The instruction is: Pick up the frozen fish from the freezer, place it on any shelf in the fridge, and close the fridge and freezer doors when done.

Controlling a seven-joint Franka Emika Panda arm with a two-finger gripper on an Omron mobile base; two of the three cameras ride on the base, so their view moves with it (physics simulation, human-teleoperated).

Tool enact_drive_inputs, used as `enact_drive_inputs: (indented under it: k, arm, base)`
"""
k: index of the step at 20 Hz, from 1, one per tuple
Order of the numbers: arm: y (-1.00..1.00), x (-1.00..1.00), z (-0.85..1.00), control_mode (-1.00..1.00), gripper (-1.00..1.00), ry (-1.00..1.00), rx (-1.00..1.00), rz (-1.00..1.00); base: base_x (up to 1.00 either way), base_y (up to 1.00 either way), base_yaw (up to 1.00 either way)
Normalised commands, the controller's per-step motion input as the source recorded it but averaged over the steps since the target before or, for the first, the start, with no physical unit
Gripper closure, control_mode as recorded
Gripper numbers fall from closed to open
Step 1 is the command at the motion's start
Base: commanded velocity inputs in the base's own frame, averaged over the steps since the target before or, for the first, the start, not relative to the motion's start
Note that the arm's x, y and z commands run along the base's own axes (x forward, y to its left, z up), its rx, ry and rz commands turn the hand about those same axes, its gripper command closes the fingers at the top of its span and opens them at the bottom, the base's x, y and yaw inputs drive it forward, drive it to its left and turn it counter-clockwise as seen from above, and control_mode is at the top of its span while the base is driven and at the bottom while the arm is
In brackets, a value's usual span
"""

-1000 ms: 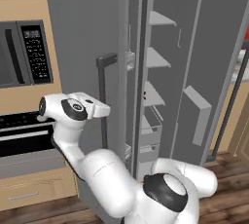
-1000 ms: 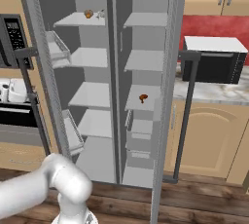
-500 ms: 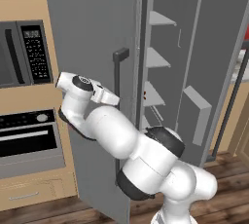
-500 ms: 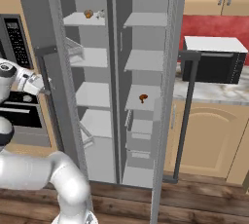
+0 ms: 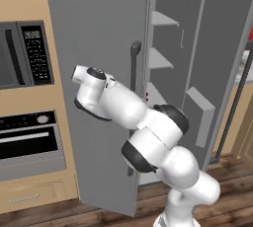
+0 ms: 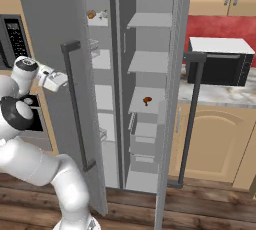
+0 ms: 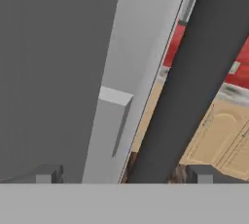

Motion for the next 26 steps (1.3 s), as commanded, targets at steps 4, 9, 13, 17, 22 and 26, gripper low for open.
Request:
enact_drive_inputs:
  k: [4, 9, 13, 17, 22, 26]
  arm:
    - [-1.0, 0.53, -0.15, -1.0, -1.0, -0.28, 0.02, 0.39]
    - [-1.0, 0.47, -0.15, -1.0, -1.0, -0.3, 0.01, 0.45]
    - [-0.74, 0.72, 0.0, -1.0, -1.0, -0.14, 0.02, 0.28]
    - [-0.49, 0.86, -0.01, -1.0, -1.0, -0.02, 0.01, 0.19]
    - [-0.09, 0.79, 0.0, -1.0, -1.0, 0.0, 0.0, 0.05]
    - [-0.04, 0.67, -0.01, -1.0, -1.0, 0.0, 0.0, 0.03]
  base:
    - [0.0, 0.0, 0.0]
    - [0.0, 0.0, 0.0]
    - [0.0, 0.0, 0.0]
    - [0.0, 0.0, 0.0]
    - [0.0, 0.0, 0.0]
    - [0.0, 0.0, 0.0]
